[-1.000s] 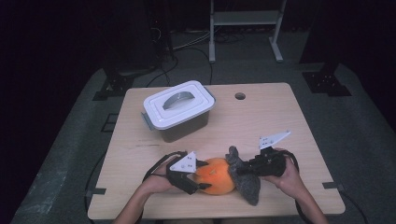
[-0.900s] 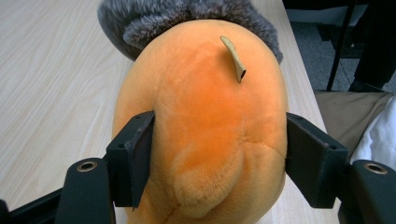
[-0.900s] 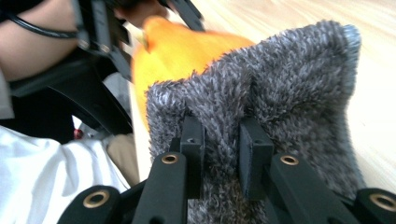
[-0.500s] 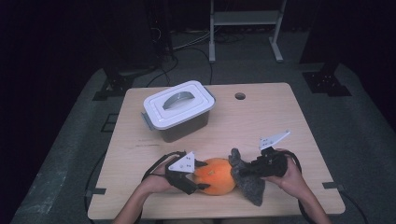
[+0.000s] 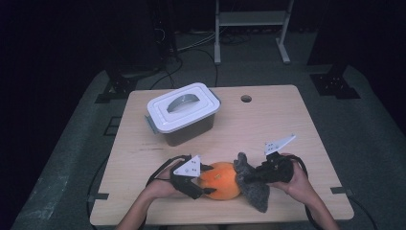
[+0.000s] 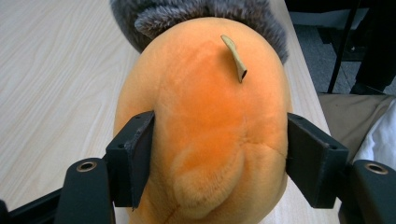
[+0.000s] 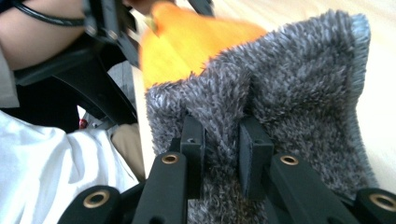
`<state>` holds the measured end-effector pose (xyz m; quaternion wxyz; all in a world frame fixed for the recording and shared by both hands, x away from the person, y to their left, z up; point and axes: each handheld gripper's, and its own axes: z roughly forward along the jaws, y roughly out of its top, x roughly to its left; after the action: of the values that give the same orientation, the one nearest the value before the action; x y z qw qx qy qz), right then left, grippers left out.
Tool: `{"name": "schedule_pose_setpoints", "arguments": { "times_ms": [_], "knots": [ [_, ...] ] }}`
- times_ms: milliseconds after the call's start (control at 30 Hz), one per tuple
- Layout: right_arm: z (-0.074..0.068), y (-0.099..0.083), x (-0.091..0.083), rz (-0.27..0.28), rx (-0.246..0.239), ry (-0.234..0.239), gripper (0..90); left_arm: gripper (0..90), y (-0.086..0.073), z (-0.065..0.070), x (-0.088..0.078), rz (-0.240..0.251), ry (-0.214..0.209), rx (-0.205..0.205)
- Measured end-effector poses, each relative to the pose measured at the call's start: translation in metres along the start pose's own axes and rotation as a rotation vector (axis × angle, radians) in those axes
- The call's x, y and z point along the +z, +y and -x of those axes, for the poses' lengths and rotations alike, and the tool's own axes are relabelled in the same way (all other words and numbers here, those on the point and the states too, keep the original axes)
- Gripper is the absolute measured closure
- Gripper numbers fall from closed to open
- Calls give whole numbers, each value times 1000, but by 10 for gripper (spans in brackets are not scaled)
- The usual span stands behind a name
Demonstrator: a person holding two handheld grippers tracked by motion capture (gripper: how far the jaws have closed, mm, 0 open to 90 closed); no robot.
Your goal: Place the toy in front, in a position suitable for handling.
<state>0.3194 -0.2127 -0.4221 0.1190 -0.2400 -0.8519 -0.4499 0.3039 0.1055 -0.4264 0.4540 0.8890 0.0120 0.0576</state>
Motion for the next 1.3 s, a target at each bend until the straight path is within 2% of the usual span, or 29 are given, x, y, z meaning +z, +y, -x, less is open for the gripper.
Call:
{"name": "schedule_pose_setpoints", "arguments": {
  "times_ms": [133, 233, 333, 467, 567, 600, 767, 867, 967, 1067, 1167, 1233, 1300],
  "knots": [
    [10, -7, -4, -36, 31, -53, 741, 308, -1, -2, -1, 1, -5, -8],
    [6, -3, -9, 5, 19, -55, 741, 310, -2, -1, -1, 0, -11, -10],
    [0, 2, -9, 44, 0, -29, 741, 309, -3, -2, -1, 0, -13, -12],
    [4, -2, -1, -6, 12, -42, 739, 309, -6, -4, -3, -2, -13, -22],
    [10, -6, -1, -42, 37, -83, 740, 309, -8, -6, -6, -8, -10, -34],
    [10, -6, -2, -36, 38, -83, 739, 309, -9, -8, -6, -6, -6, -41],
    [0, 5, -7, 78, 9, -27, 737, 309, -11, -10, -4, 10, 4, -74],
    [-3, 9, -1, 68, -3, -12, 737, 311, -10, -11, -5, 11, 6, -81],
    [3, 4, 4, 36, 20, -16, 739, 313, -10, -10, -4, 11, 6, -80],
    [9, -1, 1, 20, 37, -48, 738, 314, -9, -10, -4, 7, 8, -82],
    [6, 1, -5, 56, 33, -50, 739, 321, -6, -8, -3, 4, 12, -65],
    [-1, 8, -7, 102, 5, -22, 741, 336, -3, -7, 1, 7, 19, -60],
    [-9, 16, -5, 111, -22, -17, 742, 340, 0, -5, 3, -1, 25, -42]
  ]
}}
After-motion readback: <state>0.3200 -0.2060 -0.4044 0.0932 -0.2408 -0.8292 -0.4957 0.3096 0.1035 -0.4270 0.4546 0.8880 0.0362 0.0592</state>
